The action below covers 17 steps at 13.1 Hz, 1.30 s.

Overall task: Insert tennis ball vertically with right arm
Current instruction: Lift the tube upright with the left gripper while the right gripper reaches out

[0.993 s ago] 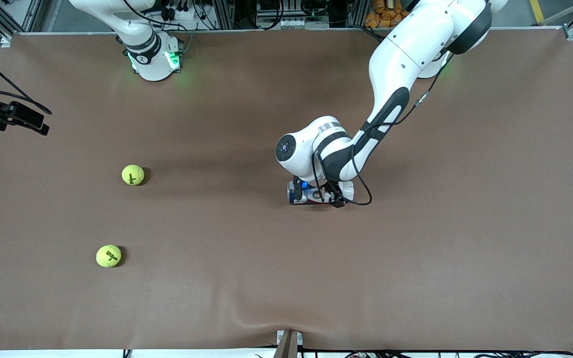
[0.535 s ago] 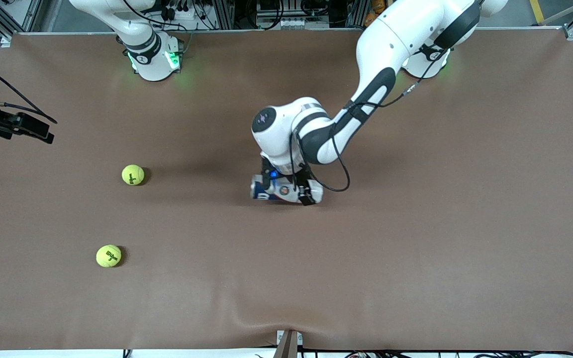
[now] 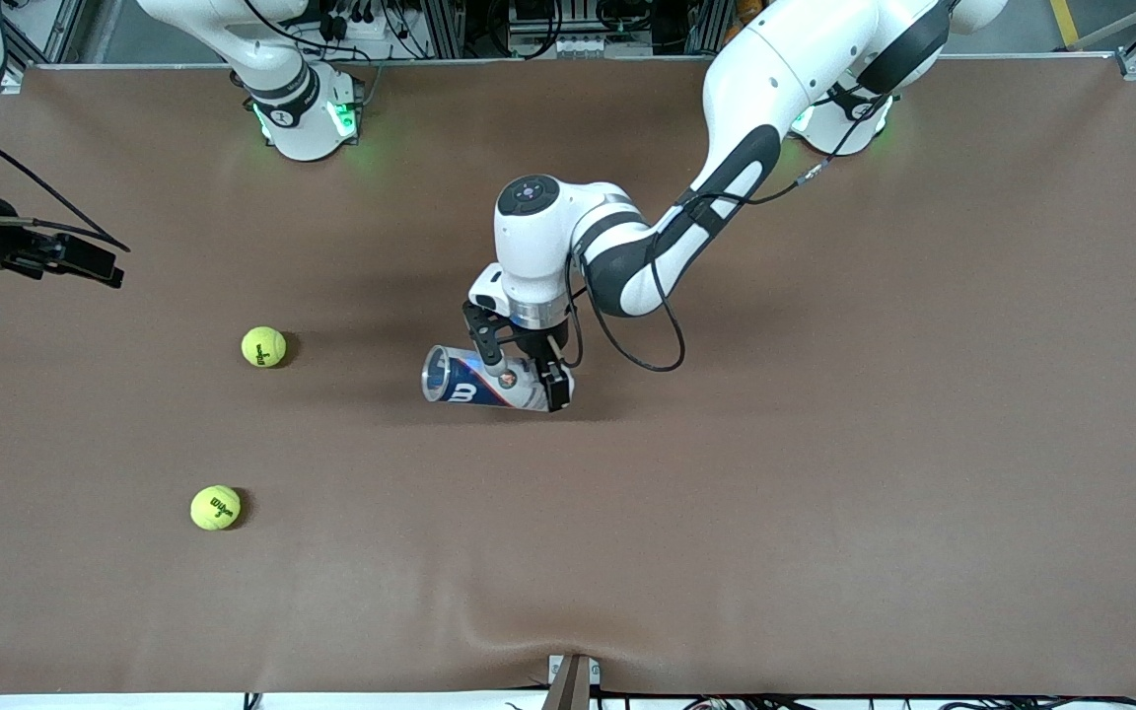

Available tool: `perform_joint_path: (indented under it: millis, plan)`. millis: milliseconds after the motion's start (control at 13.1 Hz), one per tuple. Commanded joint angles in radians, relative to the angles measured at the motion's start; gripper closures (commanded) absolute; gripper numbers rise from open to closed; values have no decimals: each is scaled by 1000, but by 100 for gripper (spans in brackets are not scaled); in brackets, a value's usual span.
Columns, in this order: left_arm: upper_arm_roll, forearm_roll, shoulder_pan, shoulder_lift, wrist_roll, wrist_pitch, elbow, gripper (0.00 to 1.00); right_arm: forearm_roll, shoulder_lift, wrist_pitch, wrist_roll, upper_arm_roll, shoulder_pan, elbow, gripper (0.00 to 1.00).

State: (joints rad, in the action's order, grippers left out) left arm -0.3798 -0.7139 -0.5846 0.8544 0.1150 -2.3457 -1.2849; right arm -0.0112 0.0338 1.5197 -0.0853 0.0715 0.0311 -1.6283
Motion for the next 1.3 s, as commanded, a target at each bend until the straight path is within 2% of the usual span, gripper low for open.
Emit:
perform_joint_path:
  millis: [0, 305, 611, 916, 1222]
  plan:
    - [15, -19, 23, -8, 109, -200, -14, 21, 0, -22, 42, -4, 1, 4, -70, 0]
    - [21, -15, 91, 9, 115, -441, -39, 21, 0, -25, 76, -4, 1, 1, -108, 0]
    - [22, -18, 156, 34, 127, -611, -96, 21, 0, -25, 105, -4, 2, -7, -142, 0]
    - [29, -30, 222, 112, 126, -889, -149, 21, 0, -29, 200, -5, 2, -13, -243, 0]
    - [47, -30, 241, 215, 120, -1150, -152, 21, 0, -26, 292, -5, 2, -13, -341, 0]
